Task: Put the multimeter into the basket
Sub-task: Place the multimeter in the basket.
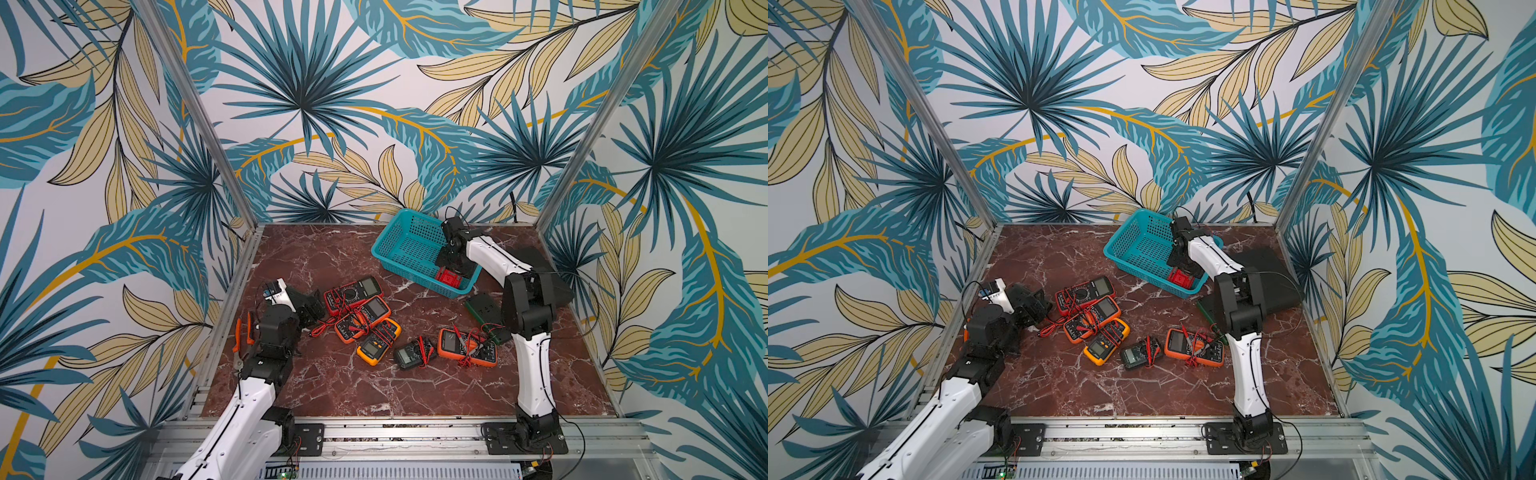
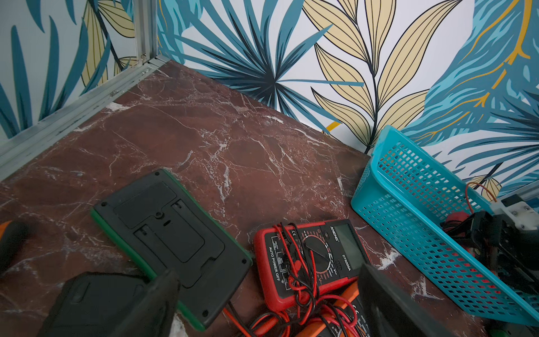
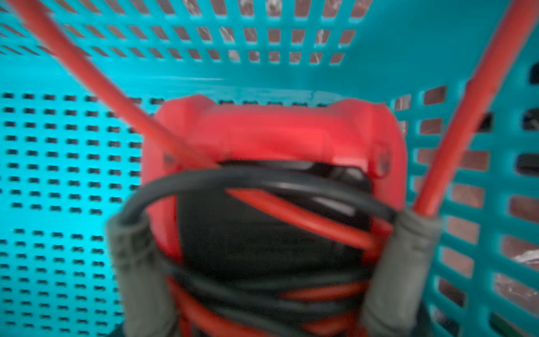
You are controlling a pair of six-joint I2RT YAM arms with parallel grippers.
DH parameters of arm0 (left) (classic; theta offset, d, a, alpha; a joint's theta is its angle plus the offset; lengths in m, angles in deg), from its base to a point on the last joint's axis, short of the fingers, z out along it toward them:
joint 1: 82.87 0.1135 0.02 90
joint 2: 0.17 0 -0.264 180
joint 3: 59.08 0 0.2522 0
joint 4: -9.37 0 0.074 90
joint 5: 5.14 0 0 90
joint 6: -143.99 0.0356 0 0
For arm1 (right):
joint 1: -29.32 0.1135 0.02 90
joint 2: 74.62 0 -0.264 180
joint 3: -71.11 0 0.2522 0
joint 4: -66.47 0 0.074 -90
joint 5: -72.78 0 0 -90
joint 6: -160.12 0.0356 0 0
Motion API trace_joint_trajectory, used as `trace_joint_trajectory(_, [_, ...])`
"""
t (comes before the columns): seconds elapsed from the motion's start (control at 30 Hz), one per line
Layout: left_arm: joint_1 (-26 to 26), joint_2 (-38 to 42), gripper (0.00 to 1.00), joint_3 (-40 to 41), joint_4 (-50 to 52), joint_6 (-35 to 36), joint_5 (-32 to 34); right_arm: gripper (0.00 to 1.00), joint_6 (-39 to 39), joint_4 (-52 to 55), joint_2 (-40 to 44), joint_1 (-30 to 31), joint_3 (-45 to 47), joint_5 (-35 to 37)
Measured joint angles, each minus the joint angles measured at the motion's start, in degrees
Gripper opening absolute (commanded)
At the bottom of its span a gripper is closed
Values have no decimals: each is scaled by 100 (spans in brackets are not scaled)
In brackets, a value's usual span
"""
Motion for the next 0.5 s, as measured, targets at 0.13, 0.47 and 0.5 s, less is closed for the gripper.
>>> trace_joint_trajectory(0.13, [0,-11,100,0,-2,0,35,42,37,-11,0,-57,63,-129])
trace_joint_trajectory(0.47, [0,-105,100,0,2,0,103,100,44,-57,138,-90,262,-205])
trace_joint_trajectory(0.5, [0,-111,100,0,2,0,105,100,39,-52,197,-90,286,-179])
